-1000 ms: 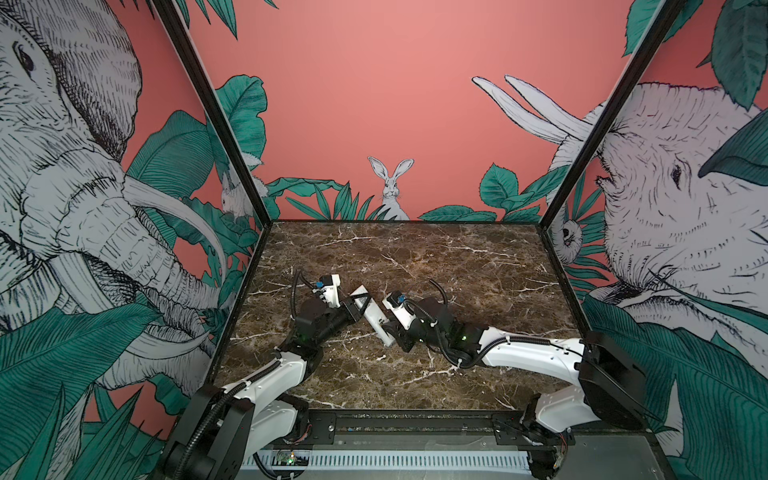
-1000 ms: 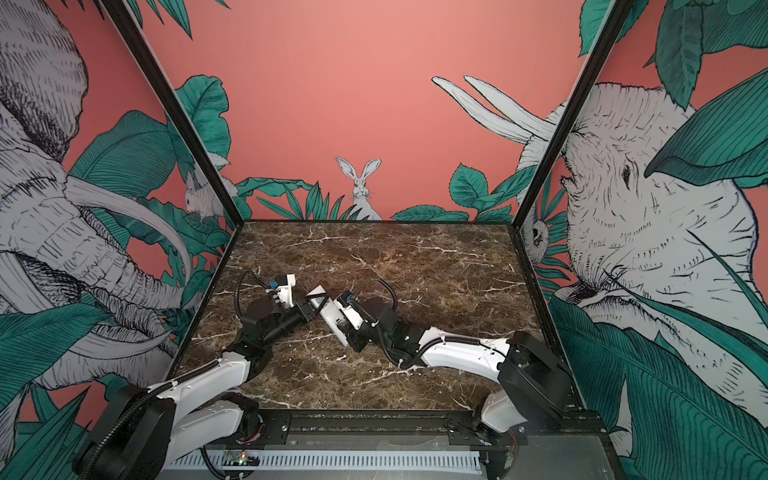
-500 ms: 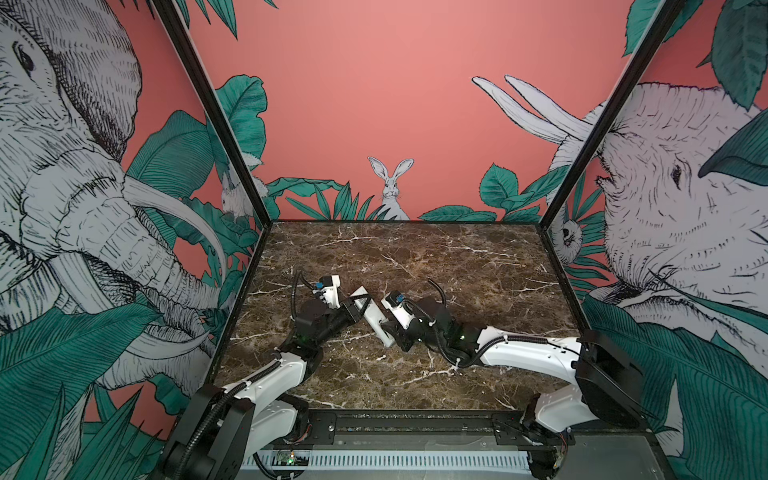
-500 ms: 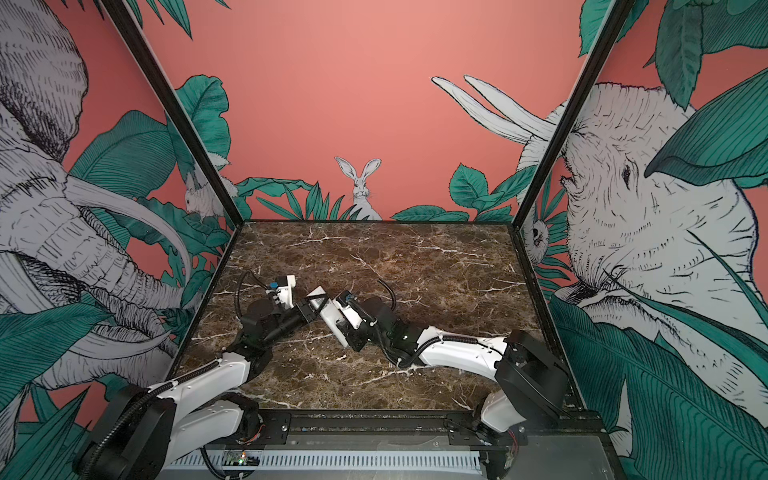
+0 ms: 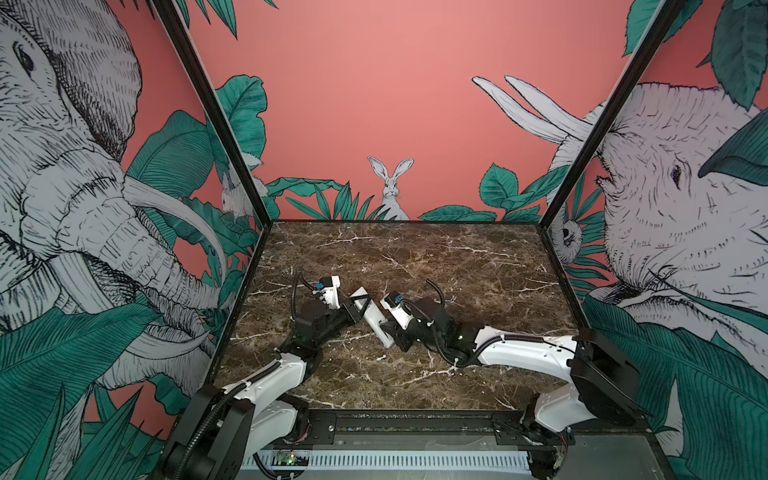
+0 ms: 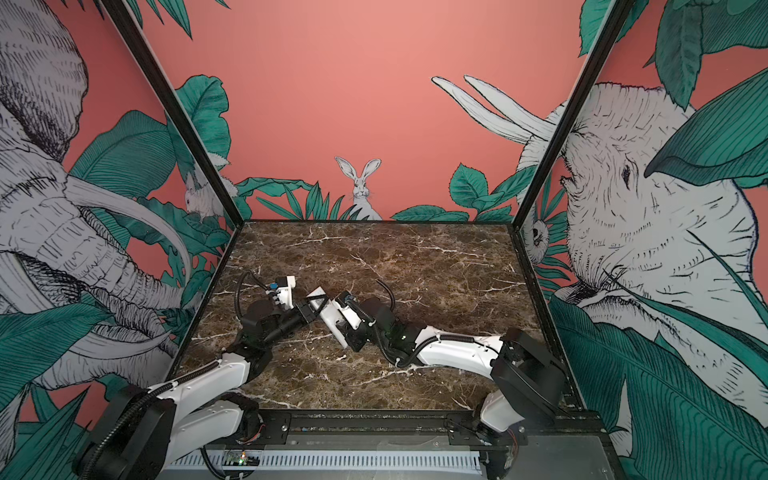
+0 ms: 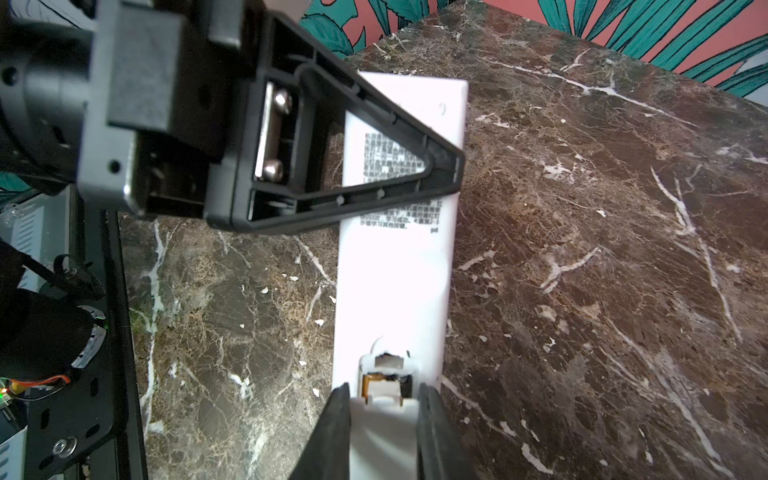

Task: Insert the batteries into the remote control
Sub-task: 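Lower the white cover onto the battery compartment with the right gripper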

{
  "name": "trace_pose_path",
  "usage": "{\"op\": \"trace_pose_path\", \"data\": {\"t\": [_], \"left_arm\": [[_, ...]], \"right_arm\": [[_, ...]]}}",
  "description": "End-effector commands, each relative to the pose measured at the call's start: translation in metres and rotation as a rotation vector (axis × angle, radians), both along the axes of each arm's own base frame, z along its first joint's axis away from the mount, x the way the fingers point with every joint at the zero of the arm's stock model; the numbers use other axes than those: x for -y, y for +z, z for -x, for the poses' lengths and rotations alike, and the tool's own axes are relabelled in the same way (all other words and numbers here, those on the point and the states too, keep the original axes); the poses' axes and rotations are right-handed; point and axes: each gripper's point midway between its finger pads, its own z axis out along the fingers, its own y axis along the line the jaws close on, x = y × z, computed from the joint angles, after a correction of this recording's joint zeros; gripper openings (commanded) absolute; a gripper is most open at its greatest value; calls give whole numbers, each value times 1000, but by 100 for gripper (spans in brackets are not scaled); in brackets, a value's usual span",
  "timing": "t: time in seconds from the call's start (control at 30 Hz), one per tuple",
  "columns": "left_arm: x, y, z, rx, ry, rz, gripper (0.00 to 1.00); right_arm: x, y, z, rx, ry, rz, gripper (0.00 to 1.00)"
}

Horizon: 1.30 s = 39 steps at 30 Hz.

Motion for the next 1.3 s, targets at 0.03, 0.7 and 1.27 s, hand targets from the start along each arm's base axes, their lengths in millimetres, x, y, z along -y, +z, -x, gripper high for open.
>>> {"op": "trace_pose_path", "data": {"t": [0.03, 0.7, 1.27], "left_arm": [[-1, 17, 2, 60, -3, 41, 0], [-1, 21, 2, 72, 0, 44, 0], [-2, 25, 2, 85, 6, 54, 0]], "right_arm": [[-11, 18, -4, 39, 4, -48, 9], [-12, 7, -4, 18, 1, -21, 10], [-11, 8, -4, 19, -1, -20, 11]]}}
